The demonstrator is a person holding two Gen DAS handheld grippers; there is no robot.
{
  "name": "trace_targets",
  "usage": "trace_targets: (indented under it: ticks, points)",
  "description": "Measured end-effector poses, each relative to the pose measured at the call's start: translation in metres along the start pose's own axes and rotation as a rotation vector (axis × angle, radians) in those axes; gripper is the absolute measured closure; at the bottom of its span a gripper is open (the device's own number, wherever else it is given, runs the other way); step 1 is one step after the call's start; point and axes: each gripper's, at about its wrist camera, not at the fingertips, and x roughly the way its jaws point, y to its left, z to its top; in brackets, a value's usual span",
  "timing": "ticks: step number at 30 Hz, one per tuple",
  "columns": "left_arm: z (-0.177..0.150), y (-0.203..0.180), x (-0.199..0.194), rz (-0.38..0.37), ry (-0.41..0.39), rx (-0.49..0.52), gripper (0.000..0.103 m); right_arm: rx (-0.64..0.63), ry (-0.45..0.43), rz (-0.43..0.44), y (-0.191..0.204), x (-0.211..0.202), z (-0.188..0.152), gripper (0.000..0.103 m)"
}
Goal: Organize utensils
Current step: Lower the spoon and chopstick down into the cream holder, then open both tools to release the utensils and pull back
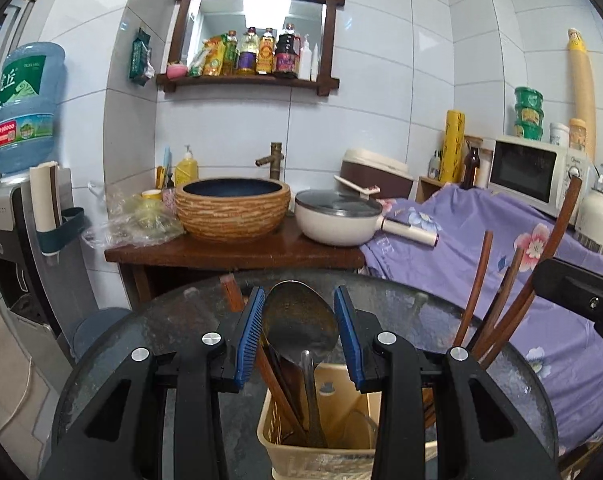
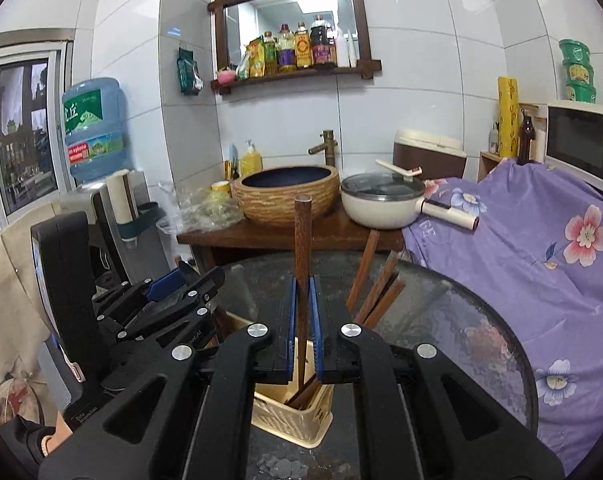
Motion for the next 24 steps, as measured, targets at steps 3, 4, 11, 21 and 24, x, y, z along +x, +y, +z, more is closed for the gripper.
trace_targets:
  ticks: [3, 4, 11, 21, 24]
  points:
    - [-0.008, 0.0, 0.003, -0.002, 0.009, 0.024, 0.068, 0.001, 0.024, -0.005, -0.001, 0.008, -0.012, 0.096]
    - [-0.011, 0.0, 0.002, -0.002, 0.005, 0.033, 0.068, 0.002, 0.031, -0.004, -0.001, 0.011, -0.016, 0.096]
    - [-0.018, 0.001, -0.001, -0.022, 0.015, 0.062, 0.066, -0.009, 0.061, -0.01, -0.004, 0.02, -0.03, 0.095]
    - [-0.01, 0.013, -0.049, -0.009, -0.072, 0.037, 0.023, -0.02, 0.017, 0.007, -0.007, -0.011, -0.039, 0.068]
    - [-0.016, 0.022, -0.068, -0.019, -0.086, 0.013, 0.015, -0.01, -0.017, -0.008, -0.009, -0.03, -0.051, 0.058]
